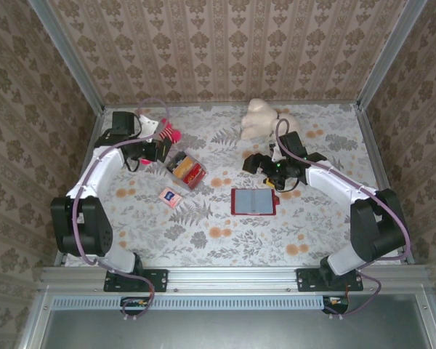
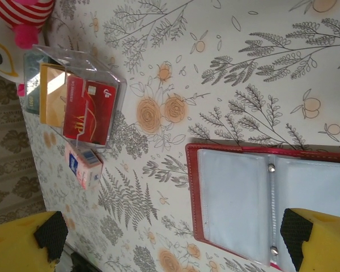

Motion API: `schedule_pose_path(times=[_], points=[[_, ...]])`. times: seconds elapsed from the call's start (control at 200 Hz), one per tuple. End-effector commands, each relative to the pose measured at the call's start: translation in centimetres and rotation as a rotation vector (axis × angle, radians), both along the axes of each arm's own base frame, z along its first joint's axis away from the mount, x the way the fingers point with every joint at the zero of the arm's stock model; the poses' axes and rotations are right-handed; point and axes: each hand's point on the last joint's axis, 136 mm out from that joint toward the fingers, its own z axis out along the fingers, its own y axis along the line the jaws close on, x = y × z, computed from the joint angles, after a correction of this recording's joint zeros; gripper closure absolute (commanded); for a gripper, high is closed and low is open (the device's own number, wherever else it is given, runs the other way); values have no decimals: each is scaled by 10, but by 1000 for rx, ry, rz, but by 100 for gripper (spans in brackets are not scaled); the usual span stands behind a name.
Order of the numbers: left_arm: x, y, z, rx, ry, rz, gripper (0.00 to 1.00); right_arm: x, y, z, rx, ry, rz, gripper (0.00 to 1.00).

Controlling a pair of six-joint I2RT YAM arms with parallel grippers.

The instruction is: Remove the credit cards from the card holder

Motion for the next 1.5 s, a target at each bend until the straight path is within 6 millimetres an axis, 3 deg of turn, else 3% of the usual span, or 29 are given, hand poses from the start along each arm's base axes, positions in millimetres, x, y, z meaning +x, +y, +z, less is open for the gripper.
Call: schedule_pose_path(times=[0.0,0.245,0.765,1.12,1.495], points=[[1,-15,-7,29,-1,-97,100,6,9,9,45,-5,5,0],[4,-32,-31,82,55,-160,100,3,9,7,54,11,-4,0],[8,-23,-50,177,97,-180,100,3,11,6,63,31,-5,0],[4,-33,-68,135,157,-234,100,3,13,5,74,46,-8,1],[10,-19,-75,219,164,-172,100,3,16,9,89,36,8,1]])
